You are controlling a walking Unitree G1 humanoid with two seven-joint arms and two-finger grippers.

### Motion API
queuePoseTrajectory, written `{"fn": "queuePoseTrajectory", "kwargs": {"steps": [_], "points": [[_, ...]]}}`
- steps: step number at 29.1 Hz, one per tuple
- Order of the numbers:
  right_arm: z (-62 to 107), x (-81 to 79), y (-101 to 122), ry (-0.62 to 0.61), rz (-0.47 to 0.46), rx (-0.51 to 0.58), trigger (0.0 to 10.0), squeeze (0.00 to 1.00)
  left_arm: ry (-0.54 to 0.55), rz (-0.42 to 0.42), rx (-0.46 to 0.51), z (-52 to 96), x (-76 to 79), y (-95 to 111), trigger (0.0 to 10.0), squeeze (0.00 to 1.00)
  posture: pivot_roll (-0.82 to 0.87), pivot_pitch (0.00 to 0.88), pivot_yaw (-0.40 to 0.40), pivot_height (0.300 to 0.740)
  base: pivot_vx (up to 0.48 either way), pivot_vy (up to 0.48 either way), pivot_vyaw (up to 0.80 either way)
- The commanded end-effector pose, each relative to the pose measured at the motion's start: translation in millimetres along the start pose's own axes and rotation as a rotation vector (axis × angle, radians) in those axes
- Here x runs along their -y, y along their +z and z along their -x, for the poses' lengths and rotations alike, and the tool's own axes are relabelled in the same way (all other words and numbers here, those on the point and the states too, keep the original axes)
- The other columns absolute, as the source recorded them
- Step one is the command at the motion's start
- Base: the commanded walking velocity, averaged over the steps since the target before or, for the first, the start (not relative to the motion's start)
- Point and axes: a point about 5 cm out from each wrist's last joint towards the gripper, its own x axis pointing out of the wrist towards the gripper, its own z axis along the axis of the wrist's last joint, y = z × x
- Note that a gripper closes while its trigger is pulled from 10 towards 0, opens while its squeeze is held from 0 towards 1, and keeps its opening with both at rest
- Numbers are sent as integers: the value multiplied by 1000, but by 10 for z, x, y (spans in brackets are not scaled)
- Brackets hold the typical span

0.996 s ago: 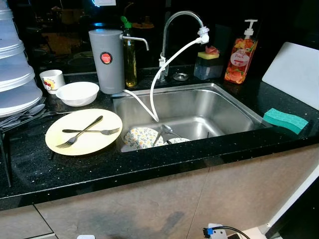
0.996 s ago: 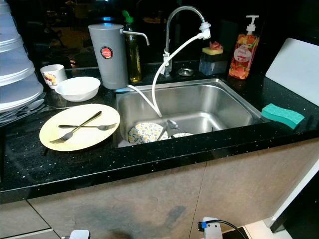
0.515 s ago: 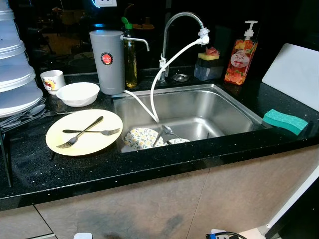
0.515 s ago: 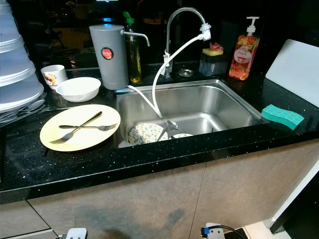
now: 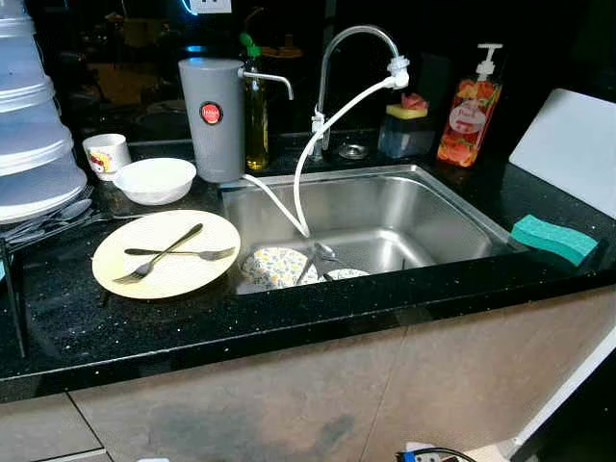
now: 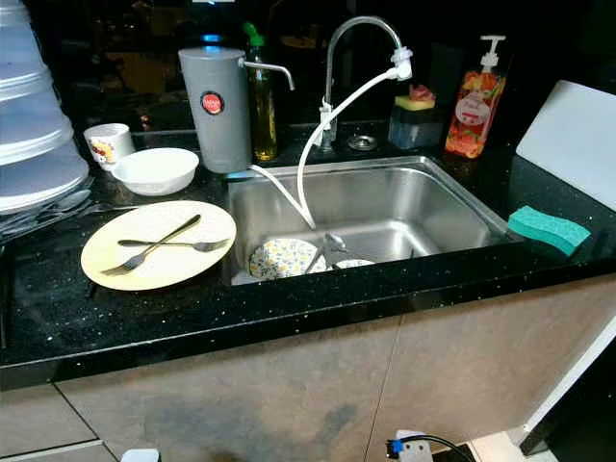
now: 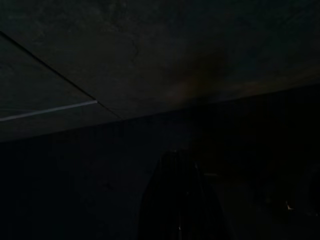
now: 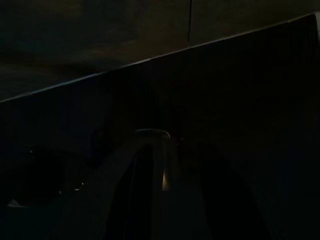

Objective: Kitchen organization

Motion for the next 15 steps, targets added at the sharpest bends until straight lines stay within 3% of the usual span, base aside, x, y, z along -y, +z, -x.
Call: {"fn": "queuePoseTrajectory", "kwargs": {"steps": [1, 15], "points": [[2, 6, -7, 6, 7, -9, 10000, 0, 10, 4, 8, 13, 4, -20, 10000, 0, 24, 36, -50, 740, 0, 0, 0], [2, 5, -5, 12, 22, -11, 10000, 0, 10, 5, 32, 18, 23, -6, 10000, 0, 25, 50, -47, 740, 0, 0, 0]]}}
